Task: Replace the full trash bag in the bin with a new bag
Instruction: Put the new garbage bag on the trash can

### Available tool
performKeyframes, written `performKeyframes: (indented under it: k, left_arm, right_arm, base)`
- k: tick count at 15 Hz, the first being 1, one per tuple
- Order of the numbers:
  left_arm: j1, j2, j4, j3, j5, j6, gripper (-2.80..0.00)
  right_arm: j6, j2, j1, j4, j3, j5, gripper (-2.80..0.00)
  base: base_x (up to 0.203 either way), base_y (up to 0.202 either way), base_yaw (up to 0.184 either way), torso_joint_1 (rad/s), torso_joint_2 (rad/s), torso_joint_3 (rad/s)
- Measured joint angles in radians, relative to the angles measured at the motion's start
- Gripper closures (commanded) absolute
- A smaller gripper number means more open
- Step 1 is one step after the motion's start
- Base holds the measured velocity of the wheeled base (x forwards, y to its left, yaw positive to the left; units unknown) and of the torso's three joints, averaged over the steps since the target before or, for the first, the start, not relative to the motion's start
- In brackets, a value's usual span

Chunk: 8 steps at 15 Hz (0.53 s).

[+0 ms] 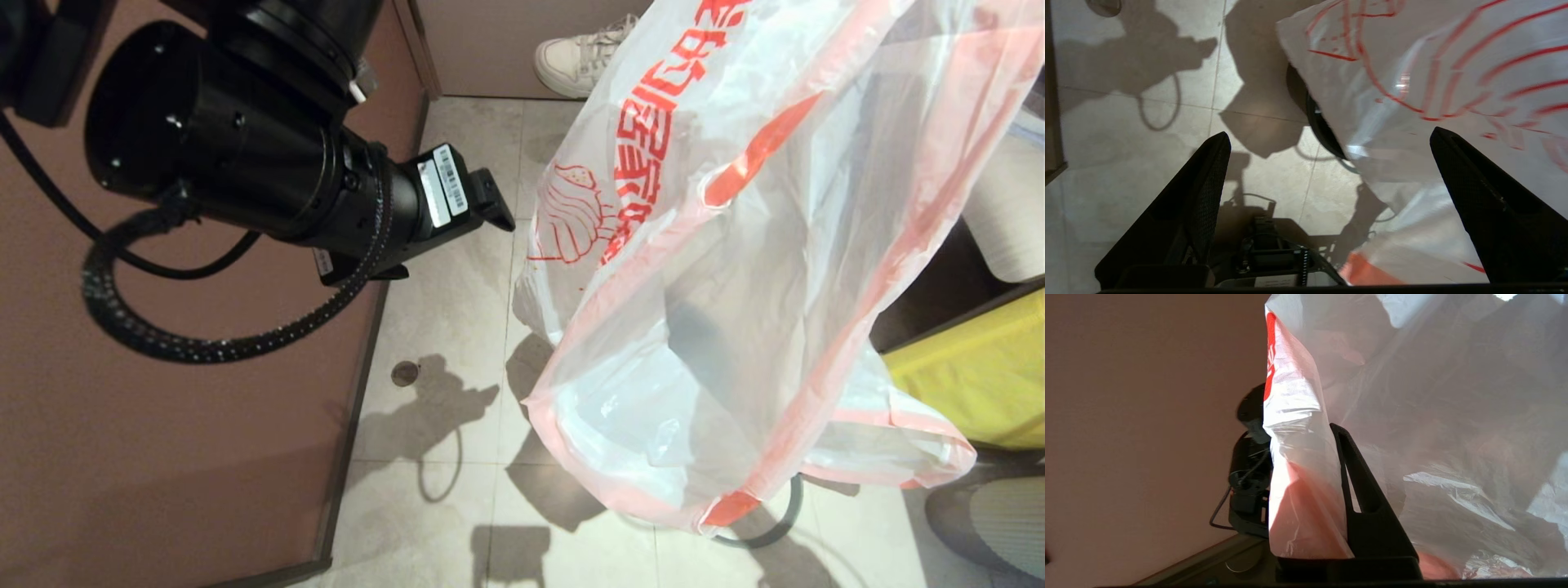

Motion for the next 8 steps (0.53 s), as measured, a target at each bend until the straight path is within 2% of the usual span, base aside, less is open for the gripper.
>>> performKeyframes:
  k: [3, 5, 8]
  left_arm:
    - [-0.018, 0.017, -0.001, 0.102, 0.042, -0.006, -2.8]
    - [-0.019, 0.032, -0.004, 0.121, 0.052, -0.011, -2.8]
    - [0.004, 0.041, -0.004, 0.147, 0.052, -0.034, -2.8]
  right_arm:
    - [0.009, -0.02, -0.006, -0.001, -0.005, 0.011, 0.0]
    - [0.043, -0.026, -0.007, 0.0, -0.004, 0.032, 0.0]
    - [0.115, -0.038, -0.028, 0.001, -0.006, 0.109, 0.0]
  base:
    - [0.0, 0.0, 0.0, 0.0, 0.0, 0.0]
    - [0.0, 0.0, 0.0, 0.0, 0.0, 0.0]
    - [0.0, 0.0, 0.0, 0.0, 0.0, 0.0]
